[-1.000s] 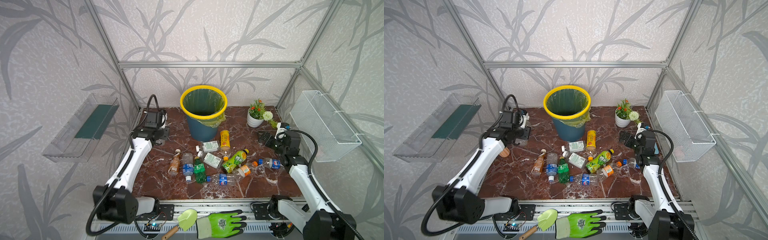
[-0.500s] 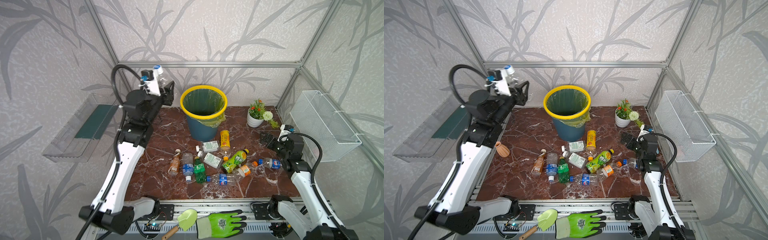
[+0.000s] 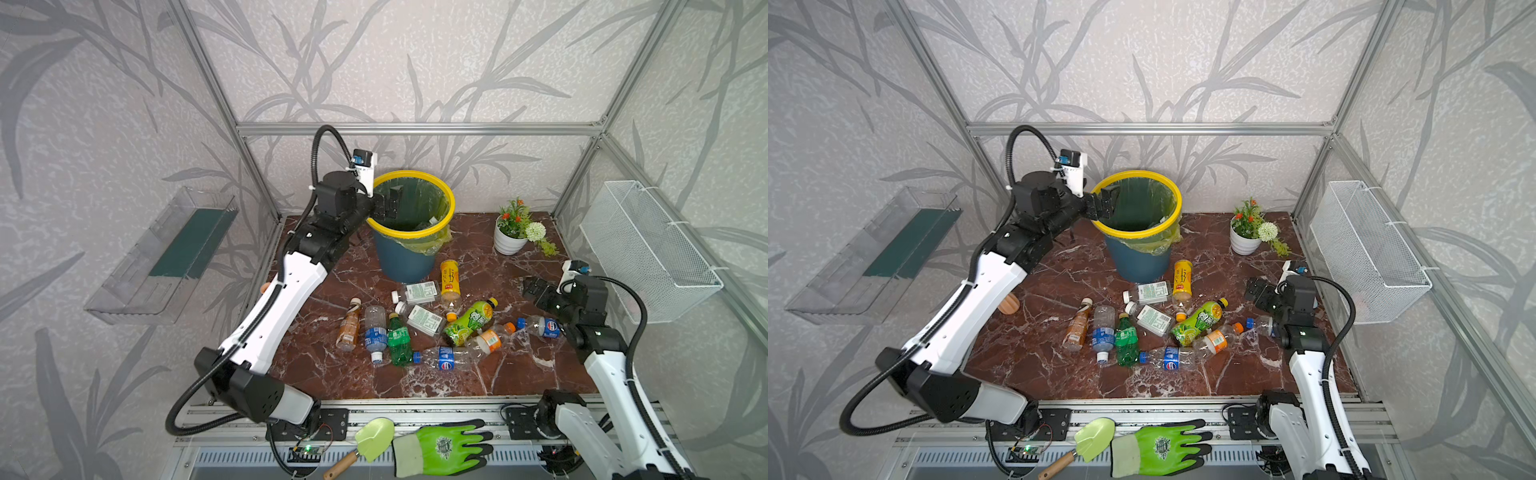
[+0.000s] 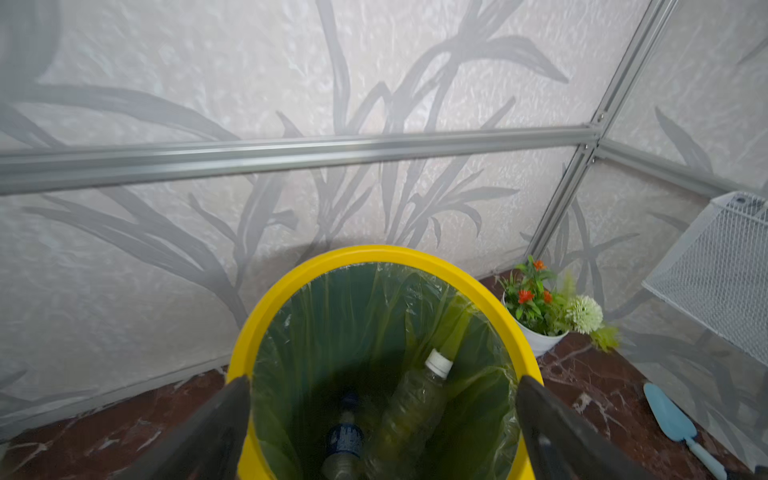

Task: Throw the plastic bottles in the bin
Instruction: 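Lift the clear bottle with the left gripper and drop it into the bin, then move the right gripper down to the second Pepsi bottle while the left arm withdraws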

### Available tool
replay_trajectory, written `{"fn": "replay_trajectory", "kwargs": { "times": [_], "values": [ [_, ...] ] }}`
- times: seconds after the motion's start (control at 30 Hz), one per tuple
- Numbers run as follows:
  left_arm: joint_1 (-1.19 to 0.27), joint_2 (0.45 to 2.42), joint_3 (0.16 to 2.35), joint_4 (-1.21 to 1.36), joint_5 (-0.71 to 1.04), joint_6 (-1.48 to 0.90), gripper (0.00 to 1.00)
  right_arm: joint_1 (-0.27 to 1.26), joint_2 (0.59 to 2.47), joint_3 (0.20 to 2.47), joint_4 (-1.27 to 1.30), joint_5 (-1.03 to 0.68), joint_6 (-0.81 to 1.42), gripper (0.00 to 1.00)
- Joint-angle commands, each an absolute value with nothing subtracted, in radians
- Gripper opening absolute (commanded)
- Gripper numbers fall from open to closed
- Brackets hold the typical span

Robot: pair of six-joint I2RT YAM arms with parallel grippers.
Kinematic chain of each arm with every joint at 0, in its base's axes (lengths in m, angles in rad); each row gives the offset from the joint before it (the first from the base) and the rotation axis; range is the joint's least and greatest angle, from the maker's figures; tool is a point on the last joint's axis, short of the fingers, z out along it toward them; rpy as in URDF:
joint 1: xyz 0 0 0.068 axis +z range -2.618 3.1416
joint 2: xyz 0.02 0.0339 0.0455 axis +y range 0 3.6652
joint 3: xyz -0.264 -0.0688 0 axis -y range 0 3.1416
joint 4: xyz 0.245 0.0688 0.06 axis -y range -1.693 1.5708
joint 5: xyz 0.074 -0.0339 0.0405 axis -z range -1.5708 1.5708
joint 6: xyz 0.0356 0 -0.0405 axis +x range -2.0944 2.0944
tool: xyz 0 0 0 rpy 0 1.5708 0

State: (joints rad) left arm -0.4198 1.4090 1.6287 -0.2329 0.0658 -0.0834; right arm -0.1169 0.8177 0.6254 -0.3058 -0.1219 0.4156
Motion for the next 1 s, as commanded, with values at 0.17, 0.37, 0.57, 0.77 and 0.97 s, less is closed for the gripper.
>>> {"fn": "replay_trajectory", "kwargs": {
  "times": [0.17, 0.37, 0.57, 0.77, 0.97],
  "values": [
    [-0.424, 1.208, 1.436, -0.115, 0.009, -0.048, 0.99, -0.121, 0.822, 0.657, -0.488, -0.071, 0.474, 0.97],
    [-0.425, 1.067, 1.183, -0.014, -0.049, -0.057, 0.99, -0.12, 0.79, 0.609, -0.584, -0.032, 0.523, 0.94],
    [-0.424, 1.033, 1.124, -0.091, -0.065, -0.031, 0.99, -0.12, 0.779, 0.572, -0.626, 0.036, 0.609, 0.95],
    [-0.424, 1.038, 1.084, -0.089, -0.029, 0.003, 0.99, -0.12, 0.776, 0.537, -0.64, 0.086, 0.725, 0.98],
    [-0.424, 1.058, 1.075, -0.104, -0.008, 0.031, 0.99, -0.128, 0.78, 0.517, -0.645, 0.15, 0.814, 0.99]
  ]
}}
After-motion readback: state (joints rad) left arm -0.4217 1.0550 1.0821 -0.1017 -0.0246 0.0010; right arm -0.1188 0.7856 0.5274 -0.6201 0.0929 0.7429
